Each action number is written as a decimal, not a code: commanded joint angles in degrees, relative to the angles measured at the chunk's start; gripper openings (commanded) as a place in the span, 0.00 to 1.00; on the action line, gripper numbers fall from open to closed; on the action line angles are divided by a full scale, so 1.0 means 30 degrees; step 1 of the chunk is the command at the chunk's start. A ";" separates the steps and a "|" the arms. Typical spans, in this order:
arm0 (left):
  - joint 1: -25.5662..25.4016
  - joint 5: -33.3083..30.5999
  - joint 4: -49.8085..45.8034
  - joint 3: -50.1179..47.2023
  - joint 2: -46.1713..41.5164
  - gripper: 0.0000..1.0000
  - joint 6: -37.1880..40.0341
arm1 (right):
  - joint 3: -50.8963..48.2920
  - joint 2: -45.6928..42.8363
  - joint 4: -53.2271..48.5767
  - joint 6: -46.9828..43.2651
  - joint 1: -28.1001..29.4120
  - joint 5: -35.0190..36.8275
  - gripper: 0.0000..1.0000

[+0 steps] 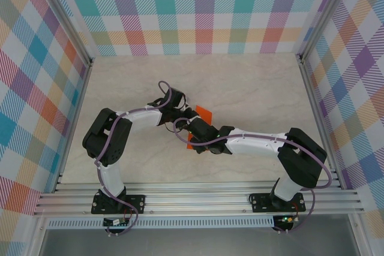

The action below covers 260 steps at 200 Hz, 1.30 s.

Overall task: Fold a paper plane with a square sheet of paper (pick it up from the middle)
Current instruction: Fold the triangle a second time at the center of the table.

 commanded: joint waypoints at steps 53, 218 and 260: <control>0.0277 -0.0883 -0.1135 0.0163 -0.0585 0.29 0.0257 | 0.0347 -0.0425 0.0220 -0.0182 -0.0285 -0.2355 0.09; 0.0332 -0.3984 -0.0920 -0.2886 -0.4229 0.37 -0.0483 | -0.1529 0.0481 0.3587 -0.0047 -0.6130 -1.3982 0.14; 0.0213 -0.4315 -0.0890 -0.3345 -0.4862 0.38 -0.0571 | -0.1094 0.0469 0.1505 -0.1661 -0.6939 -1.4897 0.15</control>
